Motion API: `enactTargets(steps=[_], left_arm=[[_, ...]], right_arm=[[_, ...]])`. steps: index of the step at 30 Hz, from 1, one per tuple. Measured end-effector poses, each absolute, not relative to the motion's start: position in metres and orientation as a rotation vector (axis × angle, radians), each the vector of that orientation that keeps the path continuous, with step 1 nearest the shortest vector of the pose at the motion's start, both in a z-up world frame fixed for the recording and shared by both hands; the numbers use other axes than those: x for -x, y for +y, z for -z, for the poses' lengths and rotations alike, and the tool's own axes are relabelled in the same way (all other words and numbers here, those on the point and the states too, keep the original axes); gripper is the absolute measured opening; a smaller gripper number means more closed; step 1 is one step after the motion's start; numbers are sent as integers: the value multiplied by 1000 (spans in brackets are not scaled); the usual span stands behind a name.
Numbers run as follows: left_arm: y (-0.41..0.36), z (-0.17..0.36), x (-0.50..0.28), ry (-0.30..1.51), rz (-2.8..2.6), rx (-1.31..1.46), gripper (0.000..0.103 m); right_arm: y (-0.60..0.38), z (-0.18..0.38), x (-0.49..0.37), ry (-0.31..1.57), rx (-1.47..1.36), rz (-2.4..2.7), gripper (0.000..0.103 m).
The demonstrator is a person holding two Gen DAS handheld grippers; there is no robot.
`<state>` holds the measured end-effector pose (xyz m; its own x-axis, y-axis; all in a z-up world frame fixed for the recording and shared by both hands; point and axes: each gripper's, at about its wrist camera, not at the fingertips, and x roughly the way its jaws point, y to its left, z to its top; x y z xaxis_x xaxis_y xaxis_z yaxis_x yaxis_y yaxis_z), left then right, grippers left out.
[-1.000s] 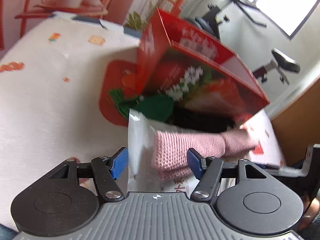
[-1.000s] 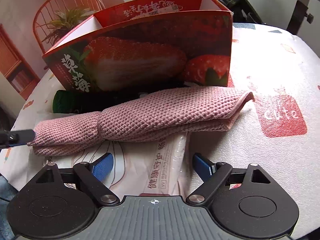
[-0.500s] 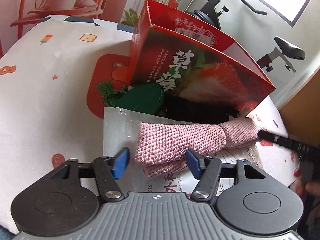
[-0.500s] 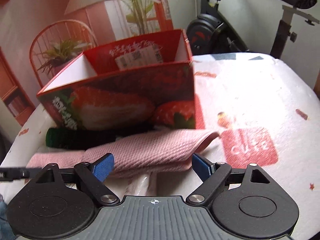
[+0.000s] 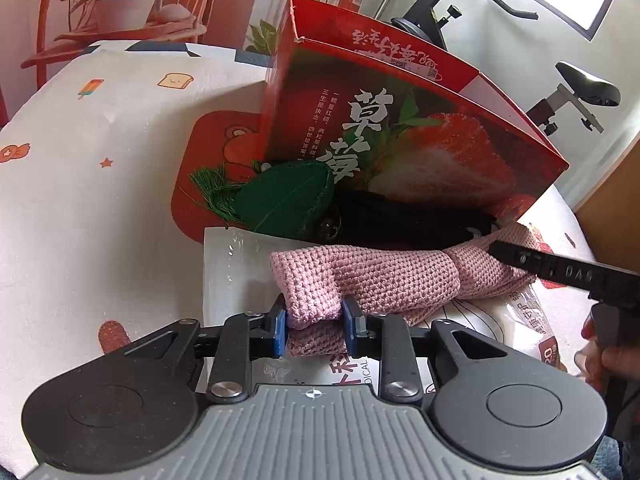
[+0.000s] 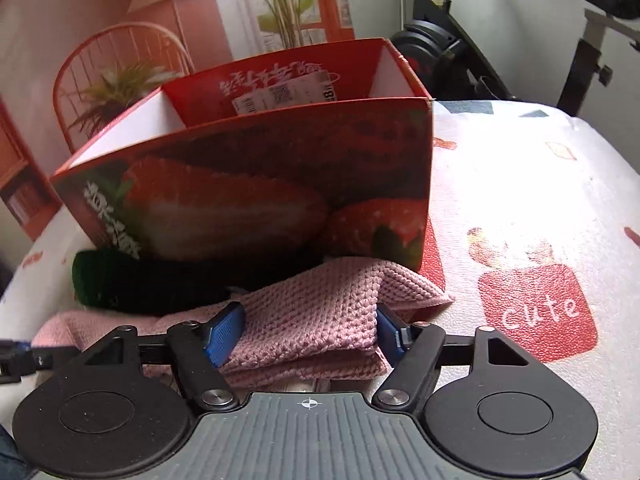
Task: Organize soft objects
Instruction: 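Close the left gripper on one end of the pink knit cloth while the right gripper grasps the other end, then lift the pink cloth with both grippers and carry it over the red box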
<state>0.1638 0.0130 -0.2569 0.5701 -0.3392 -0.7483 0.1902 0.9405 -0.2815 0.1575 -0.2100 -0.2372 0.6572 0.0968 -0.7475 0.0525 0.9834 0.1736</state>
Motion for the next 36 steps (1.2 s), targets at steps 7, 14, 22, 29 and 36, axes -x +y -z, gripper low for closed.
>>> enactTargets(steps=[7, 14, 22, 29, 36], left_arm=[[9, 247, -162, 872, 318, 154, 17], [9, 229, -157, 799, 324, 144, 16], [11, 211, -145, 715, 299, 154, 15], [15, 214, -133, 700, 275, 172, 15], [18, 224, -118, 706, 261, 152, 15]], right_arm=[[-210, 229, -149, 855, -162, 4, 36], [-208, 205, -137, 776, -182, 13, 17], [-207, 180, -116, 671, -286, 1, 15], [-207, 188, -92, 665, -336, -14, 15], [-200, 203, -81, 684, -319, -26, 15]])
